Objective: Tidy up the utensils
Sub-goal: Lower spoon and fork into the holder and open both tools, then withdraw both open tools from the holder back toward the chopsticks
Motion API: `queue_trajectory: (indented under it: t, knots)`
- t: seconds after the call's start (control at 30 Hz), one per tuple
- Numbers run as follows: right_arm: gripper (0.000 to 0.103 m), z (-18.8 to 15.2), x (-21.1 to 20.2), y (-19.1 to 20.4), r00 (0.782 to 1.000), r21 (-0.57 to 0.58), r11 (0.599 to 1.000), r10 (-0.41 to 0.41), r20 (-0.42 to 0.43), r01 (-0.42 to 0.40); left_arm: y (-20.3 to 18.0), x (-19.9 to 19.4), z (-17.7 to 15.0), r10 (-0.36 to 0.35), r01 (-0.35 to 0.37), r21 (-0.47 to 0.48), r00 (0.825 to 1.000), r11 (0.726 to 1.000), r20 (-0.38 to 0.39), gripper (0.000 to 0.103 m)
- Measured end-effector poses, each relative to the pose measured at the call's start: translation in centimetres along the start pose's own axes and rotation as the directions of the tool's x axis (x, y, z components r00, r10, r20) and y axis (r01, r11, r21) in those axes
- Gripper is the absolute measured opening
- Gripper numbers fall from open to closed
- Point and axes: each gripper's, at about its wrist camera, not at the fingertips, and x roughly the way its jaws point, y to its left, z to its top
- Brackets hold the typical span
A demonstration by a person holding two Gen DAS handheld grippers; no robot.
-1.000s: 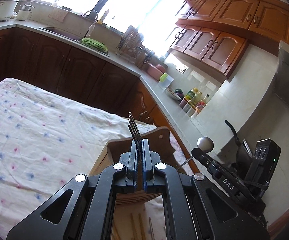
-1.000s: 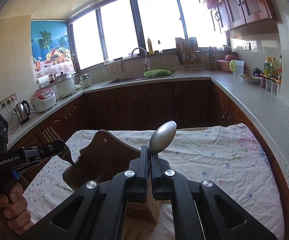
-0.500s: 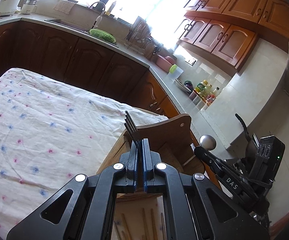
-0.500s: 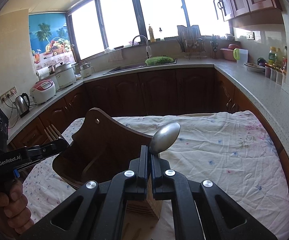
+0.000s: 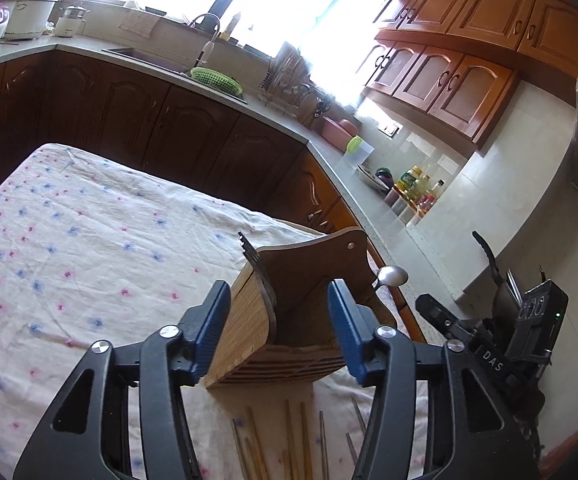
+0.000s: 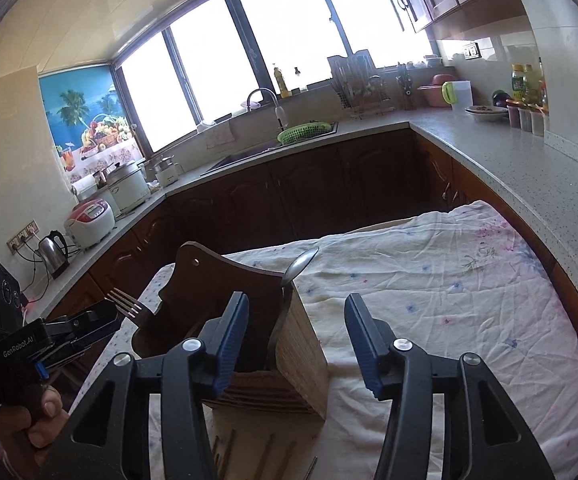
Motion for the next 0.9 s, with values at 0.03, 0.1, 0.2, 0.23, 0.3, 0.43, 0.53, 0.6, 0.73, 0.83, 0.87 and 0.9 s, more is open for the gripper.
queue_trajectory:
  t: [0.03,0.1,0.2,0.23,0.3,0.43,0.53,0.6,0.73,0.83,0.87,0.9]
  knots:
    - [0.073,-0.1,-0.7,-0.1,1.000,0.010,1.000,0.002,0.014,-0.002,0.0,-0.6,-0.2,0.010,-0.010,0.000,1.000,1.000,0.007,0.059]
    - [0.090,-0.4,-2.1,-0.4,0.999,0.031,0.999,0.008,0.039,-0.009,0.2,-1.9,-0.8,0.041,-0.041,-0.008,0.999,0.999,0.022,0.071]
    - [0.100,-1.1,-4.2,-0.7,0.997,0.059,0.998,0.032,0.072,-0.036,0.6,-4.4,-1.9,0.085,-0.082,-0.035,0.994,0.996,0.070,0.084]
    - [0.101,-1.4,-4.9,-0.6,0.996,0.063,0.997,0.036,0.078,-0.040,0.7,-5.1,-2.3,0.095,-0.092,-0.041,0.992,0.995,0.081,0.088]
    - [0.101,-2.3,-6.2,-0.6,0.995,0.062,0.997,0.040,0.089,-0.045,0.8,-6.6,-3.3,0.113,-0.109,-0.047,0.988,0.993,0.102,0.090]
    - [0.101,-4.2,-8.6,-0.2,0.994,0.049,0.998,0.036,0.100,-0.041,1.4,-8.6,-5.5,0.141,-0.135,-0.063,0.985,0.989,0.103,0.092]
    - [0.101,-5.8,-10.0,-0.4,0.995,0.061,0.997,0.030,0.097,-0.036,1.8,-9.6,-7.1,0.146,-0.140,-0.076,0.986,0.987,0.083,0.092]
    - [0.101,-6.9,-10.8,-0.6,0.996,0.077,0.996,0.026,0.088,-0.032,2.0,-10.2,-8.2,0.150,-0.144,-0.089,0.986,0.986,0.067,0.092]
    - [0.101,-9.1,-11.5,-1.2,0.998,0.106,0.994,0.012,0.058,-0.019,1.9,-10.8,-10.5,0.172,-0.169,-0.083,0.985,0.982,0.031,0.092]
    - [0.101,-10.7,-11.7,-1.6,1.000,0.123,0.992,0.002,0.021,-0.005,1.8,-10.7,-12.1,0.188,-0.187,-0.060,0.982,0.980,0.009,0.092]
    - [0.101,-11.2,-11.6,-1.7,1.000,0.126,0.992,-0.005,0.005,0.004,1.8,-10.6,-12.5,0.194,-0.193,-0.053,0.981,0.980,-0.002,0.092]
    - [0.101,-11.8,-11.5,-1.8,1.000,0.129,0.992,-0.013,-0.009,0.014,1.8,-10.6,-12.9,0.199,-0.200,-0.045,0.980,0.979,-0.010,0.092]
